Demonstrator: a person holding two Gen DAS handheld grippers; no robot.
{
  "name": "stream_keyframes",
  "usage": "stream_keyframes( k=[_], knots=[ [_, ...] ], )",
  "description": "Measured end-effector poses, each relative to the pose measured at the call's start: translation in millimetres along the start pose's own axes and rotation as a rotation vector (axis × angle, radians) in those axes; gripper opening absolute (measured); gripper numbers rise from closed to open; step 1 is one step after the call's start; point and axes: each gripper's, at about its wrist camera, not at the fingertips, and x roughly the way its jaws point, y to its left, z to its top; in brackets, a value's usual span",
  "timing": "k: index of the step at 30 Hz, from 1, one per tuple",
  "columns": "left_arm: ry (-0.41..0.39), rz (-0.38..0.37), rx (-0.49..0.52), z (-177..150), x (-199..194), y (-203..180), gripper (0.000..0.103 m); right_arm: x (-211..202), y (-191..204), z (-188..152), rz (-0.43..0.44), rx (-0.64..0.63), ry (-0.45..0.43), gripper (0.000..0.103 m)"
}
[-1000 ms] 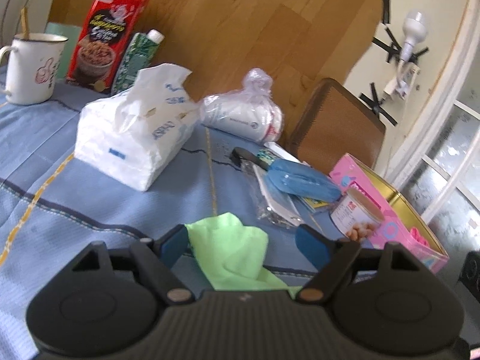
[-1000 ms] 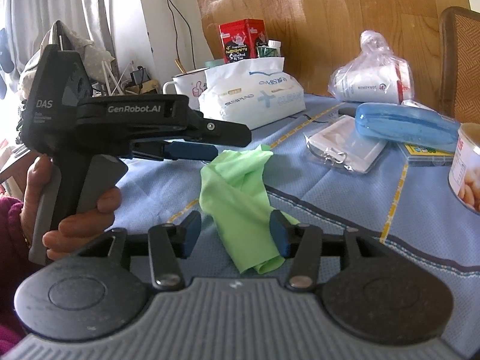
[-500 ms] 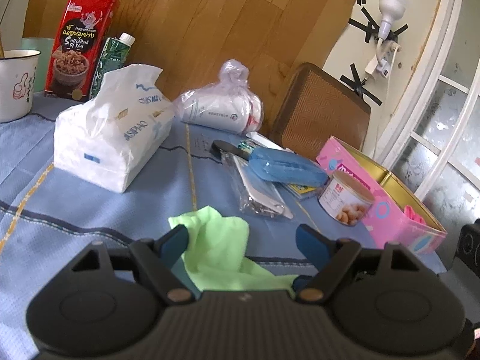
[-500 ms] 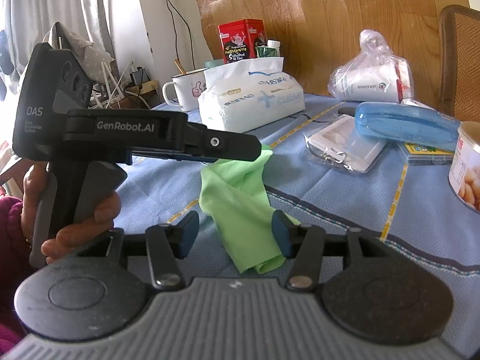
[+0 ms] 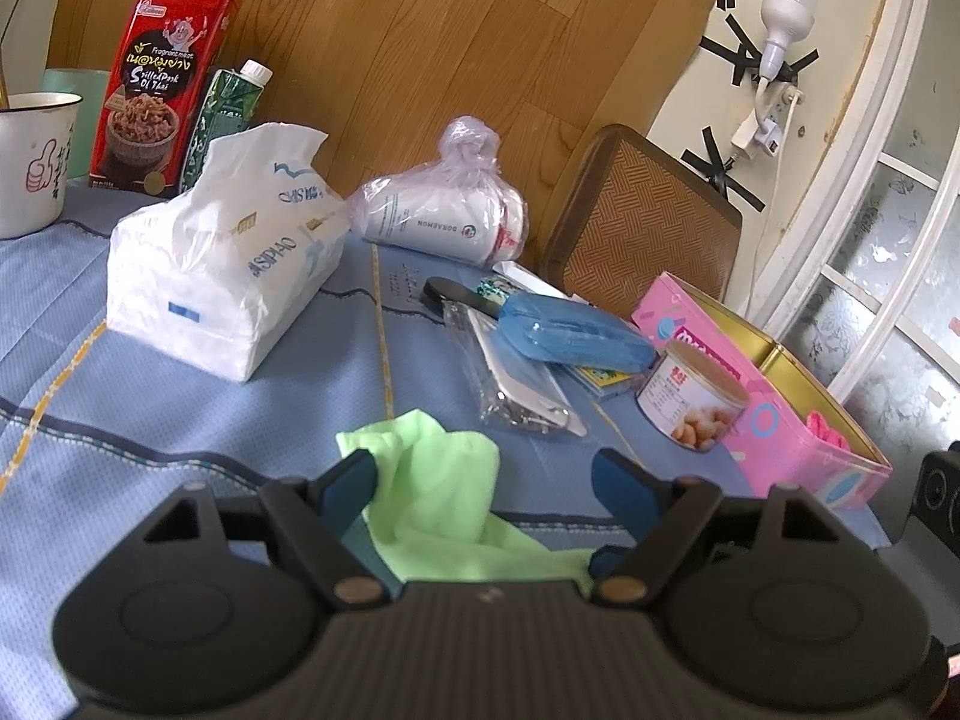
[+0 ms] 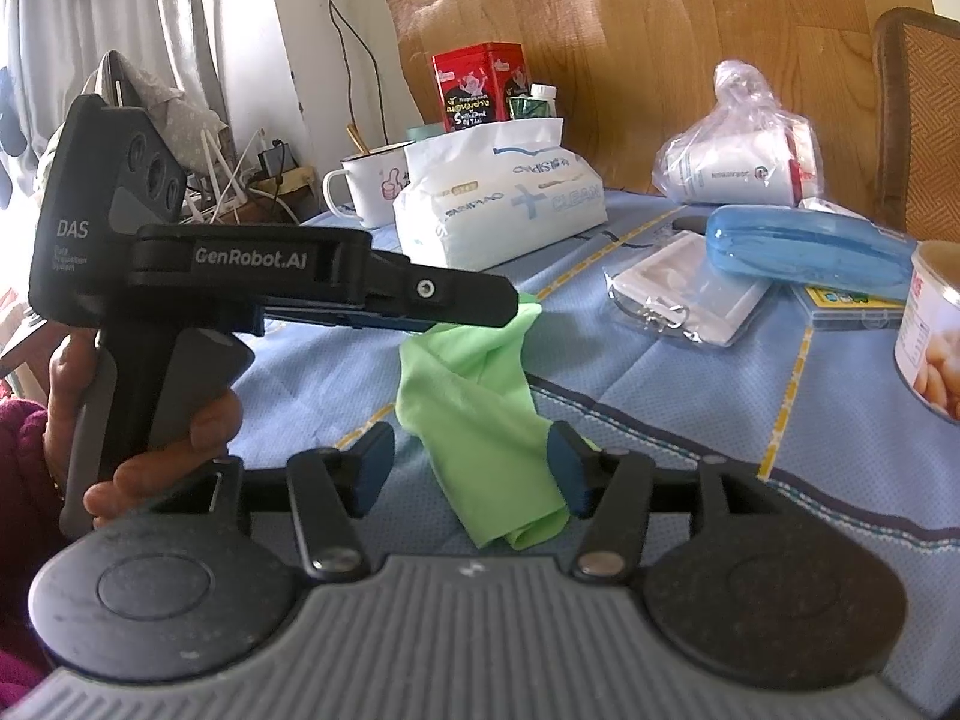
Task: Organize soft objects
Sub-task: 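Lift the green cloth with the right gripper and hold it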
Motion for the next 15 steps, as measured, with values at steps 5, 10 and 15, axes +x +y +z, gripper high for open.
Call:
stream_keyframes(
  k=[5,10,15],
  knots=[
    [0.0,0.0,-0.001,-0.1,0.0,0.0,0.082,-0.2,-0.2,0.0,-0.003,0.002,-0.003,0.06],
    [0.0,-0.005,-0.007,-0.5,0.3,0.2,0.082,-0.3,-0.5,-0.2,-0.004,0.003,-0.003,0.06],
    [-0.001,-0.008,-0.013,-0.4,-0.4,0.9,0.082,-0.4,-0.9,-0.2,-0.004,0.004,-0.004,0.061]
  ],
)
